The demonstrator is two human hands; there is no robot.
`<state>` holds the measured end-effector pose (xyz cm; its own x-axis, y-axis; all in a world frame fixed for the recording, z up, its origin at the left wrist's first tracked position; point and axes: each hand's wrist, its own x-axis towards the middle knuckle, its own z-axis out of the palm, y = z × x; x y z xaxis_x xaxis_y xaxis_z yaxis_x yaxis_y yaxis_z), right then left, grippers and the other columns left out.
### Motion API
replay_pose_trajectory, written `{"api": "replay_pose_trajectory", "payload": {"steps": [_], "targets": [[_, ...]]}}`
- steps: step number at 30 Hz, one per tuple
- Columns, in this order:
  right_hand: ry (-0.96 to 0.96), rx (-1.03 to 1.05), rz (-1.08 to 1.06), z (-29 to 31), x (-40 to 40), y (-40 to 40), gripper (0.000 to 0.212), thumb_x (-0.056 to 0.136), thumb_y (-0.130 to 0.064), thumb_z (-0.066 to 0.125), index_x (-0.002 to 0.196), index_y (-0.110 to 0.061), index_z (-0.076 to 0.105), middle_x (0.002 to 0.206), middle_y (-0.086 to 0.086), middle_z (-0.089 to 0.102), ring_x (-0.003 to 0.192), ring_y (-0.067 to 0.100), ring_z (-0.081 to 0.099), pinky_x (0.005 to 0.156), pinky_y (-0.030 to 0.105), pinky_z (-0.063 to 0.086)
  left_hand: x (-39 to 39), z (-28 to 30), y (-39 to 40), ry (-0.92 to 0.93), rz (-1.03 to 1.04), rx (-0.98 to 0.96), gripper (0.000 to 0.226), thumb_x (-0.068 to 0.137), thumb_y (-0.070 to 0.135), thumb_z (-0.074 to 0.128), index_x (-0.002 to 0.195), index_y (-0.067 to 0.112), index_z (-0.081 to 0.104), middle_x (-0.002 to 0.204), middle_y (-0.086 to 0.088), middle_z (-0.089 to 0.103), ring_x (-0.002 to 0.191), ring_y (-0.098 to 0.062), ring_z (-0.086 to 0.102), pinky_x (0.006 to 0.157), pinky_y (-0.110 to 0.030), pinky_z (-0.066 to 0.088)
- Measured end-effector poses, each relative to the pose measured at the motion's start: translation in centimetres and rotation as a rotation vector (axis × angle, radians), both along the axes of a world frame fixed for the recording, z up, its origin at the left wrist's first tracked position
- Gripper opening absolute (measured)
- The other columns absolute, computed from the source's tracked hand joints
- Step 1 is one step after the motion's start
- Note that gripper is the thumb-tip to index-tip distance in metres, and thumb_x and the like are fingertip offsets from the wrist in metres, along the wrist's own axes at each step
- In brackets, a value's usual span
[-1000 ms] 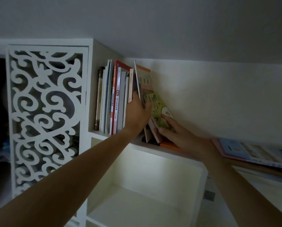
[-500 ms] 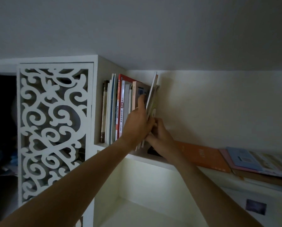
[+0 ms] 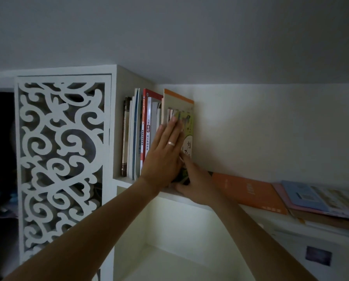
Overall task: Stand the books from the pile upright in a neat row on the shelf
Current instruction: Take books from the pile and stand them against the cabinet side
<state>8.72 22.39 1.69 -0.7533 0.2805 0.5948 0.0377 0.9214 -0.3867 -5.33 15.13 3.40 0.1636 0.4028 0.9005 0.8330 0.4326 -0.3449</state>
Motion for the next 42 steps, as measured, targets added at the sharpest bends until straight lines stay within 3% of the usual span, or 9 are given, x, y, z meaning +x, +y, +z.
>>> {"api": "replay_pose_trajectory", "payload": {"steps": [4, 8, 13, 19, 25, 30, 33, 37, 42], "targets": [[-0.028, 0.091, -0.221, -0.3, -0.1, 0.2, 0.062, 0.088, -0.033, 0.073, 0.143, -0.025, 0.045, 0.127, -0.001, 0.065, 0.104, 0.020, 0.066, 0.087, 0.033, 0.054, 1.1, -1.4, 0.9, 0.064, 0.162, -0.019, 0.060, 0.108, 0.022, 0.040, 0.163, 0.007, 0.023, 0.172, -0.020, -0.004, 0.159, -0.035, -0.009, 0.128, -0.053, -0.006], [-0.246, 0.018, -0.207, 1.2, 3.0, 0.4, 0.044, 0.083, -0.056, 0.075, 0.112, -0.023, 0.069, 0.105, -0.005, 0.072, 0.094, 0.015, 0.067, 0.083, 0.034, 0.056, 1.2, -1.1, 0.5, 0.109, 0.219, -0.205, 0.055, 0.101, 0.031, 0.035, 0.153, 0.013, 0.045, 0.169, -0.019, 0.019, 0.159, -0.039, 0.001, 0.126, -0.056, -0.009], [-0.586, 0.161, -0.392, 4.6, 9.6, 1.7, 0.042, 0.080, -0.072, 0.067, 0.107, -0.041, 0.072, 0.110, -0.008, 0.071, 0.094, 0.009, 0.064, 0.088, 0.032, 0.055, 1.6, -0.9, 0.4, 0.032, 0.152, -0.191, 0.051, 0.099, 0.029, 0.047, 0.147, 0.013, 0.052, 0.167, -0.017, 0.029, 0.159, -0.035, 0.006, 0.129, -0.055, -0.003], [-0.429, 0.596, -0.576, 2.7, 9.4, 0.7, 0.046, 0.108, -0.049, 0.029, 0.117, -0.017, 0.062, 0.105, 0.014, 0.069, 0.093, 0.035, 0.067, 0.071, 0.036, 0.042, 1.8, -0.5, 0.2, 0.013, 0.084, -0.152, 0.062, 0.096, 0.042, 0.028, 0.139, 0.009, 0.060, 0.158, -0.015, 0.046, 0.157, -0.032, 0.023, 0.130, -0.052, 0.004], [0.112, 0.326, -0.693, 3.8, 7.8, 2.1, 0.033, 0.110, -0.030, 0.037, 0.110, -0.005, 0.058, 0.092, 0.022, 0.069, 0.077, 0.038, 0.066, 0.064, 0.037, 0.045, 1.7, -0.7, 0.5, -0.046, -0.141, -0.022, 0.057, 0.107, 0.034, 0.023, 0.145, 0.006, 0.055, 0.152, -0.016, 0.053, 0.149, -0.030, 0.041, 0.128, -0.051, 0.017], [0.719, -0.065, -0.505, 5.9, 4.6, 0.0, 0.043, 0.112, -0.031, 0.028, 0.094, -0.006, 0.058, 0.071, -0.003, 0.056, 0.057, 0.009, 0.049, 0.051, 0.015, 0.034, 1.6, -0.9, 0.5, -0.041, -0.222, 0.019, 0.048, 0.104, 0.026, 0.036, 0.141, 0.004, 0.056, 0.138, -0.017, 0.062, 0.139, -0.031, 0.051, 0.127, -0.051, 0.022], [0.643, -0.323, -0.292, 4.8, 1.9, -1.3, 0.037, 0.111, -0.040, 0.030, 0.108, -0.015, 0.058, 0.080, -0.011, 0.057, 0.069, 0.000, 0.055, 0.063, 0.013, 0.040, 1.3, -1.1, 0.5, -0.072, -0.317, 0.025, 0.039, 0.106, 0.025, 0.038, 0.134, 0.007, 0.060, 0.135, -0.013, 0.064, 0.136, -0.027, 0.053, 0.127, -0.050, 0.021], [0.395, -0.477, 0.023, 1.7, -1.0, -1.7, 0.035, 0.105, -0.057, 0.029, 0.133, -0.047, 0.047, 0.110, -0.024, 0.064, 0.097, -0.007, 0.065, 0.082, 0.012, 0.051, 1.2, -1.4, 0.4, -0.138, -0.487, 0.092, 0.029, 0.103, 0.018, 0.049, 0.128, 0.008, 0.061, 0.137, -0.013, 0.063, 0.137, -0.025, 0.054, 0.128, -0.046, 0.023], [0.273, -0.532, 0.069, 0.7, -1.7, 0.0, 0.051, 0.099, -0.070, 0.034, 0.147, -0.053, 0.037, 0.138, -0.026, 0.053, 0.128, 0.007, 0.055, 0.113, 0.043, 0.045, 1.1, -1.8, 0.7, -0.247, -0.550, 0.194, 0.038, 0.105, 0.020, 0.048, 0.139, 0.004, 0.053, 0.157, -0.018, 0.043, 0.152, -0.031, 0.035, 0.127, -0.050, 0.026]]}}
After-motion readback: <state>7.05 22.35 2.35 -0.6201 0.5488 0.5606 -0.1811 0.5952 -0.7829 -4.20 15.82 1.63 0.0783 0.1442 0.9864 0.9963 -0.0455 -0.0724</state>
